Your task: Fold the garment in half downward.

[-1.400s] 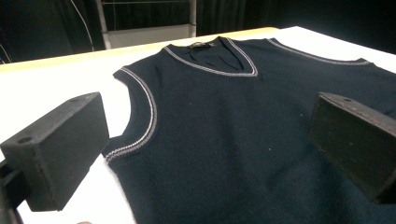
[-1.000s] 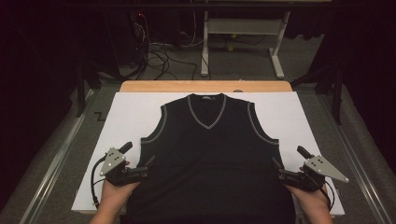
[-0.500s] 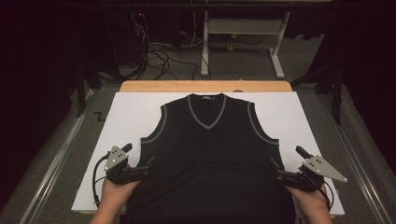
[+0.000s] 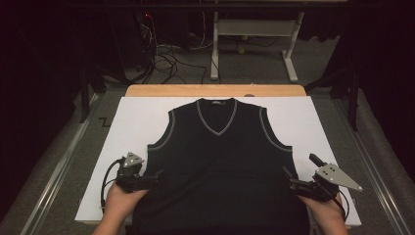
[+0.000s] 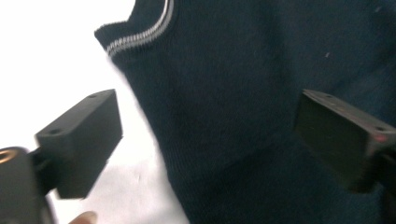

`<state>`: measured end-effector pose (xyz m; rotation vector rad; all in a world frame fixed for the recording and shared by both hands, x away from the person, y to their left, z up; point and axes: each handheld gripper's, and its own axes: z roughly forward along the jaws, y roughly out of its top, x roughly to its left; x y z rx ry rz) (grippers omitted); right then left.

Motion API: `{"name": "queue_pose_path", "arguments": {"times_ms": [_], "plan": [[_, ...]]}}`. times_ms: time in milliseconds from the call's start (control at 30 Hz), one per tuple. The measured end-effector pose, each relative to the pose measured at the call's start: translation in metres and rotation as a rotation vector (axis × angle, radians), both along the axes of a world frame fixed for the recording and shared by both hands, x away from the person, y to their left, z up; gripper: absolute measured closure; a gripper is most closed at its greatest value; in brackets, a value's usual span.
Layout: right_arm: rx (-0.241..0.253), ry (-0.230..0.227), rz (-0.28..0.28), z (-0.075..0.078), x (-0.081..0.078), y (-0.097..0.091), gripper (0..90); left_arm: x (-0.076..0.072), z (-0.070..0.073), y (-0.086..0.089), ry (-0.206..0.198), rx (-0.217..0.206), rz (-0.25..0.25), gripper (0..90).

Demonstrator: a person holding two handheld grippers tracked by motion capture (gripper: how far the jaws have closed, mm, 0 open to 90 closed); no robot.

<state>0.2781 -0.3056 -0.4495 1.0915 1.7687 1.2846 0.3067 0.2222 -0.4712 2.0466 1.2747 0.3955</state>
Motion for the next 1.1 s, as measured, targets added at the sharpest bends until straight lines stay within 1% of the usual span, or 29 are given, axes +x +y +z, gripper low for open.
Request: {"name": "queue_pose_path", "arguments": {"times_ms": [33, 67, 100, 133, 167, 200, 233, 267, 300, 367, 433, 467, 500, 533, 600, 633, 667, 700, 733, 767, 800, 833, 867, 900, 933, 967, 1000, 1033, 1100], "plan": [[0.004, 0.001, -0.002, 0.000, 0.000, 0.000, 0.0, 0.002, -0.003, -0.001, 0.041, 0.017, -0.001, 13.5], [0.004, 0.001, -0.002, 0.000, 0.000, 0.000, 0.0, 0.002, -0.003, -0.001, 0.041, 0.017, -0.001, 14.7], [0.004, 0.002, -0.002, 0.000, 0.000, 0.000, 0.0, 0.004, -0.005, -0.001, 0.063, 0.026, -0.012, 14.7], [0.005, 0.002, -0.002, 0.000, 0.000, 0.000, 0.0, 0.003, -0.006, -0.002, 0.053, 0.045, -0.017, 18.6], [0.003, 0.002, -0.003, 0.000, 0.000, 0.000, 0.0, 0.002, -0.004, -0.002, 0.055, 0.046, -0.026, 28.5], [0.005, 0.002, -0.003, 0.000, 0.000, 0.000, 0.0, 0.002, -0.003, -0.003, 0.059, 0.044, -0.030, 34.1], [0.005, 0.002, -0.003, 0.000, 0.000, 0.000, 0.0, 0.001, -0.002, -0.003, 0.057, 0.048, -0.043, 34.1], [0.005, 0.003, -0.002, 0.000, 0.000, 0.000, 0.0, 0.000, -0.003, -0.004, 0.054, 0.043, -0.050, 42.4], [0.005, 0.003, -0.002, 0.000, 0.000, 0.000, 0.0, -0.001, -0.003, -0.005, 0.052, 0.041, -0.059, 42.4], [0.004, 0.006, -0.003, 0.000, 0.000, 0.000, 0.0, -0.002, -0.003, -0.004, 0.047, 0.032, -0.069, 50.3], [0.003, 0.007, -0.005, 0.000, 0.000, 0.000, 0.0, -0.003, -0.003, -0.003, 0.043, 0.014, -0.074, 69.2], [0.003, 0.007, -0.005, 0.000, 0.000, 0.000, 0.0, -0.003, -0.003, -0.002, 0.043, -0.001, -0.074, 69.2], [0.000, 0.009, -0.008, 0.001, 0.000, 0.000, 0.0, -0.002, -0.004, -0.001, 0.043, -0.010, -0.069, 76.1], [0.000, 0.009, -0.008, 0.001, 0.000, 0.000, 0.0, -0.002, -0.004, -0.001, 0.042, -0.010, -0.066, 76.1], [-0.016, 0.044, -0.024, 0.001, 0.003, -0.001, 0.5, -0.003, -0.004, 0.000, 0.027, 0.005, -0.058, 77.9], [-0.016, 0.044, -0.024, 0.001, 0.003, -0.001, 0.5, -0.003, -0.003, 0.000, 0.019, 0.015, -0.055, 77.9], [-0.018, 0.067, -0.036, 0.001, 0.005, -0.002, 1.5, -0.002, -0.003, 0.001, 0.011, 0.019, -0.047, 77.9], [-0.019, 0.132, -0.050, 0.000, 0.013, -0.002, 3.5, -0.002, -0.002, 0.004, 0.009, 0.008, -0.038, 77.9], [-0.019, 0.132, -0.050, 0.000, 0.013, -0.002, 3.5, -0.002, -0.002, 0.005, 0.009, -0.007, -0.031, 77.9], [-0.028, 0.161, -0.050, 0.000, 0.017, -0.002, 7.3, -0.002, -0.002, 0.006, 0.011, -0.012, -0.029, 77.9], [-0.040, 0.249, -0.061, -0.002, 0.026, -0.003, 12.5, -0.003, -0.003, 0.005, 0.006, 0.003, -0.031, 77.9], [-0.040, 0.249, -0.061, -0.002, 0.026, -0.003, 12.5, -0.003, -0.003, 0.005, 0.006, 0.003, -0.031, 77.9], [-0.059, 0.294, -0.064, -0.003, 0.031, -0.003, 17.8, -0.003, -0.002, 0.004, 0.000, 0.005, -0.029, 77.9], [-0.152, 0.383, -0.100, -0.010, 0.041, 0.000, 22.1, -0.005, -0.002, 0.003, -0.008, 0.014, -0.033, 77.9], [-0.152, 0.383, -0.100, -0.010, 0.041, 0.000, 22.1, -0.005, -0.002, 0.003, -0.008, 0.014, -0.033, 77.6], [-0.147, 0.468, -0.091, -0.016, 0.051, 0.000, 25.7, -0.005, -0.003, 0.002, -0.008, 0.028, -0.039, 76.3], [-0.147, 0.488, -0.087, -0.019, 0.054, 0.001, 26.2, -0.005, -0.003, 0.002, -0.008, 0.028, -0.039, 72.3], [-0.147, 0.488, -0.087, -0.019, 0.054, 0.001, 26.2, -0.004, -0.005, 0.002, -0.001, 0.032, -0.038, 72.3], [-0.149, 0.481, -0.082, -0.018, 0.055, 0.004, 39.3, -0.003, -0.006, 0.003, -0.001, 0.018, -0.045, 71.2]]}}
